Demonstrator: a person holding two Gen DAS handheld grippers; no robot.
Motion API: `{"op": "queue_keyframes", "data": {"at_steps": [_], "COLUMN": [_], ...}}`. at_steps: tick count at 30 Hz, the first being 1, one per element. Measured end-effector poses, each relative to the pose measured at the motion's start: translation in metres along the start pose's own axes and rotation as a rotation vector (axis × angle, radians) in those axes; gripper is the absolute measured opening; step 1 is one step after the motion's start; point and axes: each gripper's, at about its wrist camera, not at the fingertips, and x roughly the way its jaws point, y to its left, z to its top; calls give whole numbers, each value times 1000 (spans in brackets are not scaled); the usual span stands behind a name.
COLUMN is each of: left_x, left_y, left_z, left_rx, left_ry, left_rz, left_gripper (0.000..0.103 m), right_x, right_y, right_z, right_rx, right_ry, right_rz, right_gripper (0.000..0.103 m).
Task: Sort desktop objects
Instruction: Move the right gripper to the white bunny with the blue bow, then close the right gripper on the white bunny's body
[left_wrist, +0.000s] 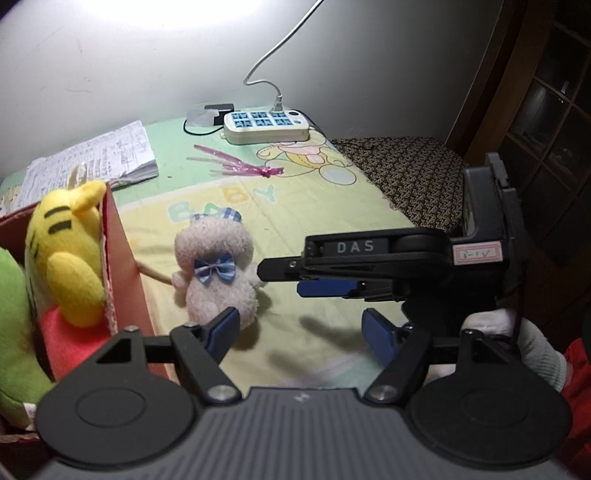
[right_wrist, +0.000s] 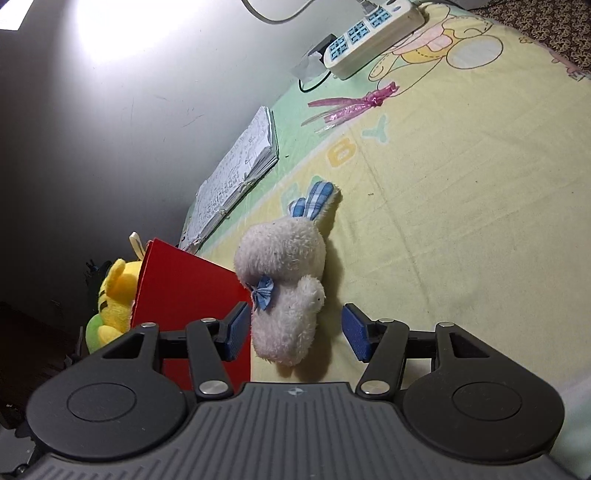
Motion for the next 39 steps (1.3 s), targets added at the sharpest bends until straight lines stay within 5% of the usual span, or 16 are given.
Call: {"op": "queue_keyframes", "data": {"at_steps": [5,9,19,22,24,29,39], "left_x": [13,19,36,50,63,101,122], "left_y": [1,0,-8,-10,-9,7,15], "left_z": [0,3,11,11,9,9,10], "left_rx": [-58,-80,-78,-78,-92,-172,-183], "left_ry": [22,31,52,83,103,165,199], "left_rz": [48,81,68,53,38,41,65], "left_gripper": [74,74,76,76,76,73,71], "right_x": [29,34,-26,-41,-44,-29,20], "right_y": [-10,-13,-27,-37,-45,-57,-51], "right_z": [8,11,4,-2,-1,11,18], "right_rx": [25,32,-44,-51,-37,45,113], "right_ry": [27,73,116,98,85,51,153], "right_rz": [15,96,128,89,70,93,215], "right_gripper": [53,16,12,17,34,53,64]}}
